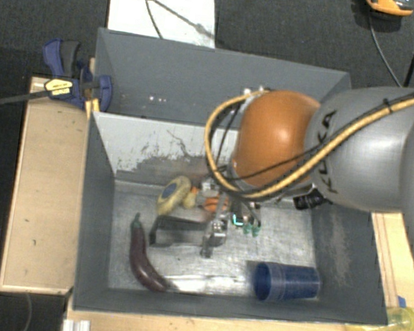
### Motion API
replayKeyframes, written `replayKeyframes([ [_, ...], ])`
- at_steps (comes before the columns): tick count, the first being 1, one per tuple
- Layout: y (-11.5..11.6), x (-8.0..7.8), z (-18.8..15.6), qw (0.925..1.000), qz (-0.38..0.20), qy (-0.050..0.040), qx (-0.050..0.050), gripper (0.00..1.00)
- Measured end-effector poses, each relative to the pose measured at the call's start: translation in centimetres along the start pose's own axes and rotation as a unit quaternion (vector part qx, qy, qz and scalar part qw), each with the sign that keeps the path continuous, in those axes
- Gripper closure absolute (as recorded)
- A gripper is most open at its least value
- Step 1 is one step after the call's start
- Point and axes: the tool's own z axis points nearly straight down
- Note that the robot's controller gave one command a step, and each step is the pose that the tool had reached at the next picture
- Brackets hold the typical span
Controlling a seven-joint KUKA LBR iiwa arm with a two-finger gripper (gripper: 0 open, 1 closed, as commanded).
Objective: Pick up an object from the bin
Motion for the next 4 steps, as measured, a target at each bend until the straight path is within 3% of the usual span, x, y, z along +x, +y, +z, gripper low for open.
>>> replayKeyframes([
  [1,-0.1,-0.2,-0.4,1.0000,0.002,-0.0038,0.000,0.00],
  [2,0.3,-2.9,6.2,0.9999,0.014,-0.0061,-0.001,0.00],
  [3,0.3,-3.3,6.5,0.9998,0.016,-0.0095,-0.001,0.00],
  [4,0.5,-2.7,6.7,0.9988,0.048,-0.0092,-0.001,0.00],
])
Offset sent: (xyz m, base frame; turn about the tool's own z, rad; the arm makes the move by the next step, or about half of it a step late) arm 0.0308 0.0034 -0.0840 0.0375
